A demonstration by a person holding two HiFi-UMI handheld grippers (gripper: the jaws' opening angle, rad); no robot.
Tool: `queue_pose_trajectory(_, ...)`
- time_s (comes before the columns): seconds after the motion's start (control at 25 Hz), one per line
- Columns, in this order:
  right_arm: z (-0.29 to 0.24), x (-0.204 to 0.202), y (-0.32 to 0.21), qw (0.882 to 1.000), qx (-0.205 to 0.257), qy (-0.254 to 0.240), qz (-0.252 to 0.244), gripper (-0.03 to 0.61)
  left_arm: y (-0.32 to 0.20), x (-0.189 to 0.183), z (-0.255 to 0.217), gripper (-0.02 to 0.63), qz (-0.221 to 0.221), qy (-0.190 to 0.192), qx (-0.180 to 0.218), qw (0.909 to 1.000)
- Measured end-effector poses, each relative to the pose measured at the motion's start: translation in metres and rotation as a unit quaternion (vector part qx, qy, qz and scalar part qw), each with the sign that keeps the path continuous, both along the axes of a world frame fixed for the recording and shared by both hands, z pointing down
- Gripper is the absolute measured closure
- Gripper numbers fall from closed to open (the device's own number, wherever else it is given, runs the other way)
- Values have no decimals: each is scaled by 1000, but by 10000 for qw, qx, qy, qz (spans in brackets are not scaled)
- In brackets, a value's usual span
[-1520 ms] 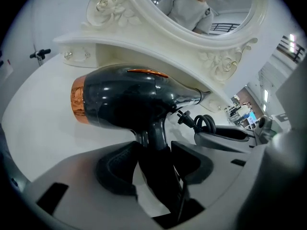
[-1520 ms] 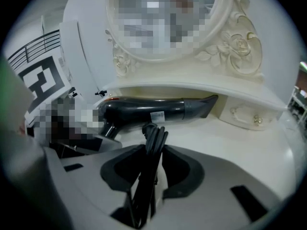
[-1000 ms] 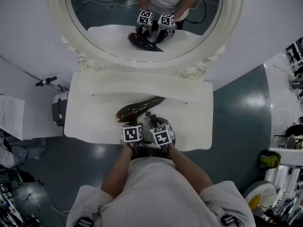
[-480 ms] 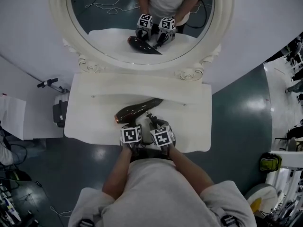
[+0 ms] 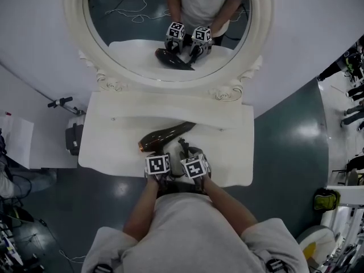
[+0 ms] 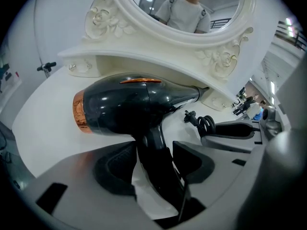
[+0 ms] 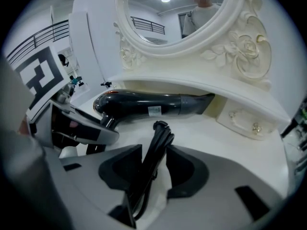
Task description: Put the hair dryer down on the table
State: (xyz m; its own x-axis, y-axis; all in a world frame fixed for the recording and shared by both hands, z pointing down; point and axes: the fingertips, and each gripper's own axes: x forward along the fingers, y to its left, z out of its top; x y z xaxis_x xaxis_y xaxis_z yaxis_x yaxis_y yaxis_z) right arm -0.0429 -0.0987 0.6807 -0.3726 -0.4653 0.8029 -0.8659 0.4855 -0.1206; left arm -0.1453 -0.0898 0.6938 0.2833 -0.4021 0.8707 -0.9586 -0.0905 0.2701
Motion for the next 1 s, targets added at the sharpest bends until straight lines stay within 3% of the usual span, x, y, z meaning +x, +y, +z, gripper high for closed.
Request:
queue_pose_trajectory(0.32,-3,2,3,10000,-8,-53,-43,416,3,-2,-5,382,-45,-165,48,9998)
queue_pose_trajectory(0.68,-15,5,2,9994,283,-127,-119,414,5,-3,-12,382,-236,-277,163,9992)
queue_pose_trajectory(1.0,-39,6,0,9974,650,-274,-177,414,3,4,-41,382,-280,-436,592,9969)
